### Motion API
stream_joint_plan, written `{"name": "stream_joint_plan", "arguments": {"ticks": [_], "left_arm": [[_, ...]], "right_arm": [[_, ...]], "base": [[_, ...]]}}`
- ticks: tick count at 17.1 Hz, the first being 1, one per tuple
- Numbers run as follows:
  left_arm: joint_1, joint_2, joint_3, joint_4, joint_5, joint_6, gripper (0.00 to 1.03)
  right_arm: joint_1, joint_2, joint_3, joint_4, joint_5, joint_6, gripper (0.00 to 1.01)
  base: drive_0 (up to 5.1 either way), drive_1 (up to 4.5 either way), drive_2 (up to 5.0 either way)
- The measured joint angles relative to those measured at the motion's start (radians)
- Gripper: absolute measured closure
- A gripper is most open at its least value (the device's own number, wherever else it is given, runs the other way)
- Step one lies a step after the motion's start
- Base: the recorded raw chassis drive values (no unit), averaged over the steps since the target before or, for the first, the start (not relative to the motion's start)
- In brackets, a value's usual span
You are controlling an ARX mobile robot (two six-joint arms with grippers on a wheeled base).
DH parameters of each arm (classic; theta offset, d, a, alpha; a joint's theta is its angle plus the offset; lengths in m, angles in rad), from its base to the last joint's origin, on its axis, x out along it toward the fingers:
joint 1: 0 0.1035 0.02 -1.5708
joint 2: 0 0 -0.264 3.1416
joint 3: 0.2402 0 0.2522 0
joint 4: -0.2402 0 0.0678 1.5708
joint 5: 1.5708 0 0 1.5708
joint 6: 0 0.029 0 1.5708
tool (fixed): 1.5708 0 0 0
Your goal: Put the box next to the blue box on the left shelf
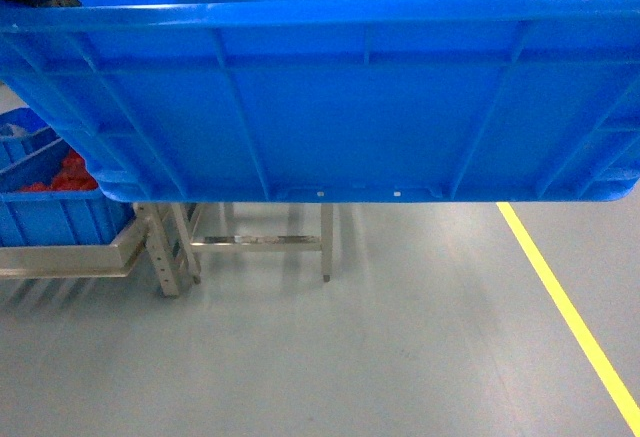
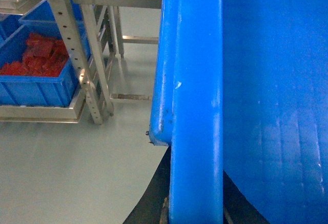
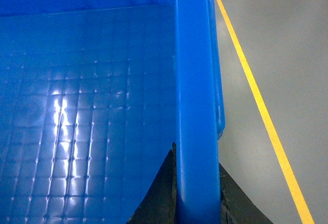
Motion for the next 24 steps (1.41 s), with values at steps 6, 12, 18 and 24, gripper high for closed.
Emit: {"name": "stream_joint_plan", "arguments": {"ticks": [6, 12, 18, 24], "left_arm": [[0.000, 0.000, 0.000, -0.001, -0.001, 0.001, 0.96], [0.000, 0.000, 0.000, -0.003, -0.001, 0.001, 0.96], [0.000, 0.000, 0.000, -0.003, -0.001, 0.000, 0.96], [0.000, 0.000, 0.000, -0.001, -0.001, 0.001, 0.96]], "right_arm": [[0.000, 0.000, 0.000, -0.001, 0.000, 0.001, 0.92], [0.000, 0.001, 0.000, -0.001, 0.000, 0.001, 0.92], [0.000, 0.001, 0.000, 0.001, 0.000, 0.000, 0.92], [0.000, 0.001, 0.000, -0.001, 0.000, 0.001, 0.92]], "base": [[-4.9, 2.51, 2.5], [-4.9, 2.43, 2.4], [-4.9, 2.43, 2.4], [-4.9, 2.48, 2.5]]}}
